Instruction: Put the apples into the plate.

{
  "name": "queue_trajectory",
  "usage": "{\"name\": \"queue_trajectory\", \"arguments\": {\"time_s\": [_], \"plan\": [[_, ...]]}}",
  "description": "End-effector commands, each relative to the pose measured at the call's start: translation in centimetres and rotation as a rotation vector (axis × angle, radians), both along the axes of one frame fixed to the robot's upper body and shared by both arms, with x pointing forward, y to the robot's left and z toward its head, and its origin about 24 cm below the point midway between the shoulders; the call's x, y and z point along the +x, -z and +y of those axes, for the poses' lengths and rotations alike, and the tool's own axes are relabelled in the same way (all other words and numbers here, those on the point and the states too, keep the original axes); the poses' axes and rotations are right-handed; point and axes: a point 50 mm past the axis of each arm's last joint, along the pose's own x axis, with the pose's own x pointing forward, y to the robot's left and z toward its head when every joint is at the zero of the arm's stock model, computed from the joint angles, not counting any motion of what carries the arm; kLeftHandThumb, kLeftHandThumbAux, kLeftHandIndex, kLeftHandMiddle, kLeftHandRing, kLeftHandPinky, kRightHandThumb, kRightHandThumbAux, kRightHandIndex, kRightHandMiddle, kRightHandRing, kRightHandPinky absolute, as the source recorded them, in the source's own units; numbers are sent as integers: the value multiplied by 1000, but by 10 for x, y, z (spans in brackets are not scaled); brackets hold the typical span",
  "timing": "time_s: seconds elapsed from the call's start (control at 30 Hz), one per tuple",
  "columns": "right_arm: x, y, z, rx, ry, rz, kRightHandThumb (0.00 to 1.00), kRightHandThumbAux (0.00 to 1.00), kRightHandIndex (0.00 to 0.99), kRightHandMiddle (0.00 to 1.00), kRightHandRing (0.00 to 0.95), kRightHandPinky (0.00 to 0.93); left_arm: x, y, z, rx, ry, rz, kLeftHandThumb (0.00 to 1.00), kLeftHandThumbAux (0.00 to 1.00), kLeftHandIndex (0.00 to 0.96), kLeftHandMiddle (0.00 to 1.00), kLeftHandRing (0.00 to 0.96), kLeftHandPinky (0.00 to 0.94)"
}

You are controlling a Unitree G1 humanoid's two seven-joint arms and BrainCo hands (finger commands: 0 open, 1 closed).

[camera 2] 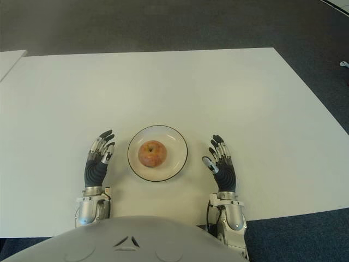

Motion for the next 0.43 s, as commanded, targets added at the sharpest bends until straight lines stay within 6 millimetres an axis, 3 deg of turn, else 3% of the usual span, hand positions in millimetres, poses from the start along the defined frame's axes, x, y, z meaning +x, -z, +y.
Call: {"name": "queue_trajectory", "arguments": {"time_s": [0.03,0.43], "plan": [[-13,15,2,22,-6,131,157,564,0,0,0,0,-16,31,-8,-16,0,159,110,454,204,188,175,223],[-16,12,2,10,-40,128,169,573,0,0,0,0,-25,27,-18,-58,-2,152,102,445,202,209,198,243]]}}
